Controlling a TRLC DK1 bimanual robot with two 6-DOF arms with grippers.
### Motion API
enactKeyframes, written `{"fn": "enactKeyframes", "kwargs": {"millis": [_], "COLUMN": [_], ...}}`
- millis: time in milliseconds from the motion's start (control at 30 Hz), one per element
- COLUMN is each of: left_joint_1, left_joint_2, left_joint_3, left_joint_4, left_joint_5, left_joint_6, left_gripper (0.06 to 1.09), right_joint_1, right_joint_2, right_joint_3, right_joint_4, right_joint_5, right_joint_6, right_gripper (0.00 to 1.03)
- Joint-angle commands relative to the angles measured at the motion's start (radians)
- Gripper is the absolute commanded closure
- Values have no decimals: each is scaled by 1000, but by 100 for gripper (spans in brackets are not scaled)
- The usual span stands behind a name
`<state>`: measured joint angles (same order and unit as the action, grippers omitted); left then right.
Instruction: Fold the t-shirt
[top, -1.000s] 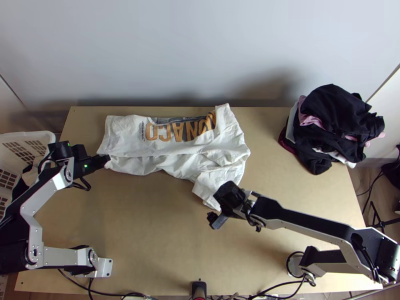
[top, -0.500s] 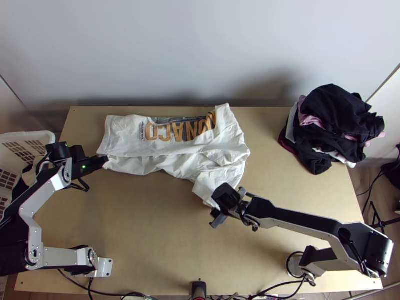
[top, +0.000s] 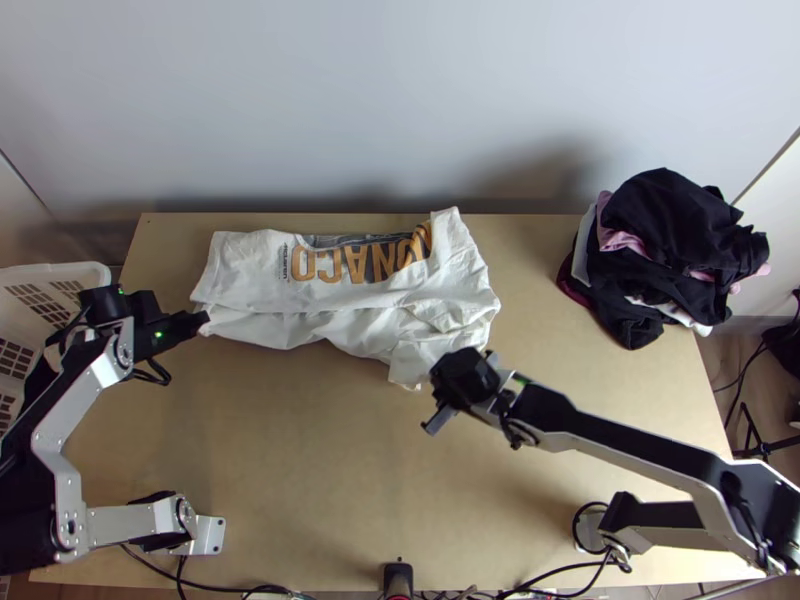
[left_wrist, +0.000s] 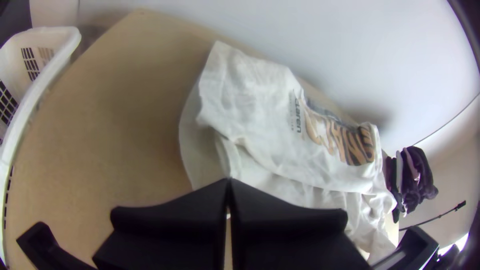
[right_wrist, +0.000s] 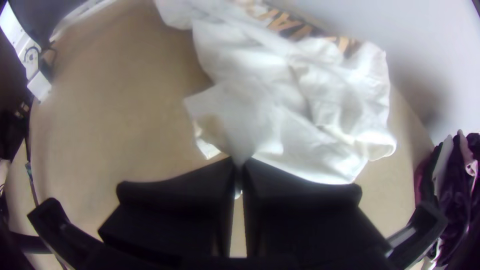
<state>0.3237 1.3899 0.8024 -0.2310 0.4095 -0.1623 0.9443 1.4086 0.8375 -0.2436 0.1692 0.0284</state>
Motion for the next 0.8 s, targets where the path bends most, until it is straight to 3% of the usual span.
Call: {"fn": "enactKeyframes", "kwargs": {"millis": [0, 333, 767], "left_joint_1": [12, 3, 89], "left_joint_2": [-123, -154, 210], "left_joint_3": [4, 113, 320], "left_joint_4": [-45, -110, -82], "left_joint_5": [46, 54, 52], "left_joint_6": [-42, -118, -194], "left_gripper": [105, 105, 105], "right_joint_1": [-90, -269, -420], "right_joint_2": [-99, 0, 328], "right_joint_3": [104, 380, 635], "right_joint_4": [-54, 21, 87], "right_joint_5": [10, 7, -17], "right_joint_6": [-33, -163, -196], "right_gripper": [100, 100, 100]}}
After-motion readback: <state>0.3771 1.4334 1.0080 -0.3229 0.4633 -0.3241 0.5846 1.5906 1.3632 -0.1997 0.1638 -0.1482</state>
